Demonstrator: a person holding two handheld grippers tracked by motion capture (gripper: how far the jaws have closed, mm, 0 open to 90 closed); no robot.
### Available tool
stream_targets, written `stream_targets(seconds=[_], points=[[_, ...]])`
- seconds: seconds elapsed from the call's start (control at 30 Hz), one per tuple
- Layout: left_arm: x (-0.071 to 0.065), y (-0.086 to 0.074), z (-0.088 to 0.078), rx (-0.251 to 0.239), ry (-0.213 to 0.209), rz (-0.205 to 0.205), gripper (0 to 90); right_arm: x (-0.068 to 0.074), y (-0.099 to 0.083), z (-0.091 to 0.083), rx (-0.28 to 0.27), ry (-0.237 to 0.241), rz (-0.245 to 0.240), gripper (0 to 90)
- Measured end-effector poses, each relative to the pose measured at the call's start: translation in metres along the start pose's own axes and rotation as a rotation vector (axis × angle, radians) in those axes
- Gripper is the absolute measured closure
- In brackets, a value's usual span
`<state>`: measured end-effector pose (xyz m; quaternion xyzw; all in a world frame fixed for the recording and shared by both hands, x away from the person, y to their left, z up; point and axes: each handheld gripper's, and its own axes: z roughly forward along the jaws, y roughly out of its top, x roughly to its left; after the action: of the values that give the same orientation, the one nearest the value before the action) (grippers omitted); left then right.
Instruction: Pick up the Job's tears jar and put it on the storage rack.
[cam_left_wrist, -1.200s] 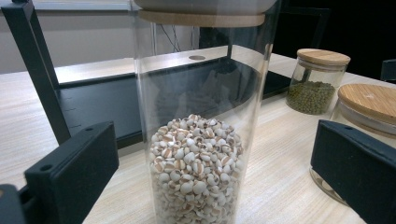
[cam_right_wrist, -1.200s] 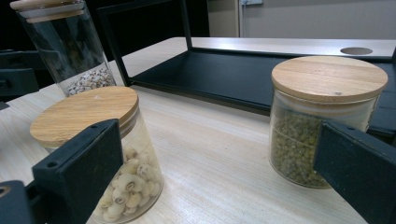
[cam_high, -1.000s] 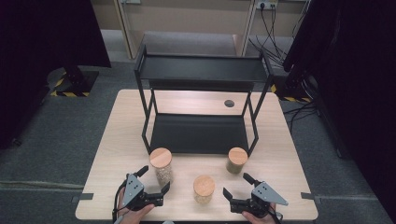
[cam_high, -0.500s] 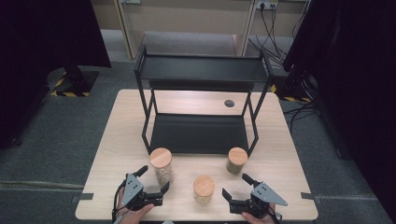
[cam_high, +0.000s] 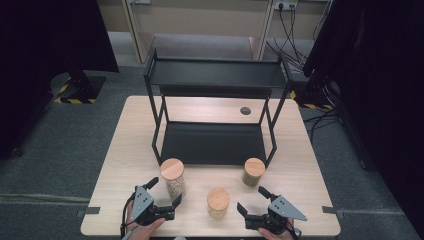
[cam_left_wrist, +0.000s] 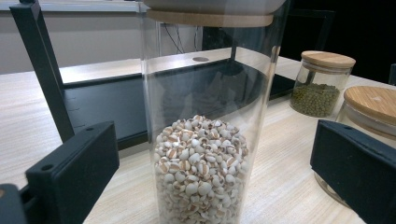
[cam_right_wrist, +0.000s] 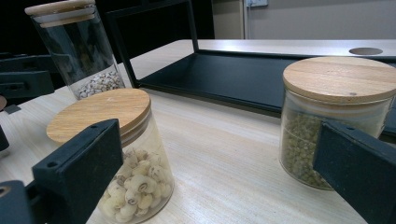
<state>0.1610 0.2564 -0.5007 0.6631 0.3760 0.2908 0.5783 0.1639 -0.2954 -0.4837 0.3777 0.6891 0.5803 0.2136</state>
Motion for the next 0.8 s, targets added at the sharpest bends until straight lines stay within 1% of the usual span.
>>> stream_targets(seconds=[0.23, 0.33, 0.63, 0.8], points=[[-0.0005, 0.0004, 0.0015, -0.004, 0.000, 0.000, 0.8, -0.0003, -0.0002, 0.0004, 0.001, 0.001, 0.004, 2.1], [0.0010, 0.0012, 0.0034, -0.005, 0.003, -0.017, 0.8, -0.0004, -0.0004, 0.0005, 0.001, 0.001, 0.005, 2.1], [0.0004, 0.0043, 0.0070, -0.020, 0.006, -0.013, 1.1, -0.0011, -0.0005, 0.0011, 0.003, 0.004, 0.012, 2.2], [0.0006, 0.0065, 0.0096, -0.020, 0.008, -0.012, 1.2, -0.0013, -0.0006, 0.0015, 0.005, 0.004, 0.014, 2.3]])
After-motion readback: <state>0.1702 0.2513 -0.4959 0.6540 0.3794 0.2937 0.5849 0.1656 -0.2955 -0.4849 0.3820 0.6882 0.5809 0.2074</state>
